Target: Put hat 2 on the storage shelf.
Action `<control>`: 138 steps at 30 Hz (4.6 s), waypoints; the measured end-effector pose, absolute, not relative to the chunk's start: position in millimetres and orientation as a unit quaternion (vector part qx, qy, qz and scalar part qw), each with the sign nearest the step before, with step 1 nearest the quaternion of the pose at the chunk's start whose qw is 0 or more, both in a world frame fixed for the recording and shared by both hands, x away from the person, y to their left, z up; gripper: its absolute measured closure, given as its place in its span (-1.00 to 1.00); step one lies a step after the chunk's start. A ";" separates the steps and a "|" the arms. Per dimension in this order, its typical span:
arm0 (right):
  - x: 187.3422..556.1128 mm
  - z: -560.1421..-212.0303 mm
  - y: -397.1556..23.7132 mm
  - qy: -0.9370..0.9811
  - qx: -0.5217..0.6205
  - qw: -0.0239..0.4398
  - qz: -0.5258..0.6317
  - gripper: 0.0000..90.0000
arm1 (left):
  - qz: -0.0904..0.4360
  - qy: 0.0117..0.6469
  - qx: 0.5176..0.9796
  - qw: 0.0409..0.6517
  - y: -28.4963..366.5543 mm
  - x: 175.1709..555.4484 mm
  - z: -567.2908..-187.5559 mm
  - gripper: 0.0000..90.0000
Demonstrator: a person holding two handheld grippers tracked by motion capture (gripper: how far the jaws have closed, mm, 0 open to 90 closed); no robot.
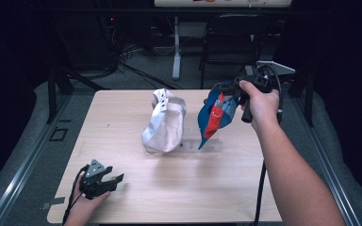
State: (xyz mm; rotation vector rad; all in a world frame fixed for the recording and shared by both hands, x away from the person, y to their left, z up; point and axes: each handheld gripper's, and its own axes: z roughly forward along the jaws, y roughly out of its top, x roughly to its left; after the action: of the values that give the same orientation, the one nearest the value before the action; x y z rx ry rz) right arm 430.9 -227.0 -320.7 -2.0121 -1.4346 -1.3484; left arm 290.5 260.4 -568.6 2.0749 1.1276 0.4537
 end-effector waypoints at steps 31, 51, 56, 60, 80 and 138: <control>409.5 -369.5 -235.0 -0.534 -0.701 0.161 -0.445 0.58 | 0.180 0.441 0.800 0.365 261.5 290.3 -570.6 -0.07; 404.2 -370.3 -246.3 -0.535 -0.702 0.157 -0.443 0.57 | 0.176 0.443 0.801 0.362 263.1 290.3 -570.6 -0.08; 401.7 -366.6 -247.2 -0.538 -0.697 0.156 -0.448 0.50 | 0.177 0.446 0.797 0.366 263.8 290.3 -572.0 -0.07; 399.6 -366.6 -246.0 -0.556 -0.686 0.147 -0.446 0.35 | 0.176 0.449 0.797 0.364 266.0 291.0 -572.8 -0.07; 362.8 -405.5 -234.6 -0.612 -0.639 0.080 -0.458 -0.03 | 0.171 0.461 0.788 0.371 268.9 294.1 -571.4 -0.08; 273.4 -558.3 -205.8 -0.695 -0.552 -0.013 -0.461 -0.08 | 0.166 0.461 0.793 0.363 263.4 297.5 -578.6 -0.08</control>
State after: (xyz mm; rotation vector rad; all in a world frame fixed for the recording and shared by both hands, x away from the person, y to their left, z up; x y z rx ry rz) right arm 273.4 -205.8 -558.3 -1.7477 -2.2004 -1.4617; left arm 297.5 263.4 -578.6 2.0420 1.1860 0.4264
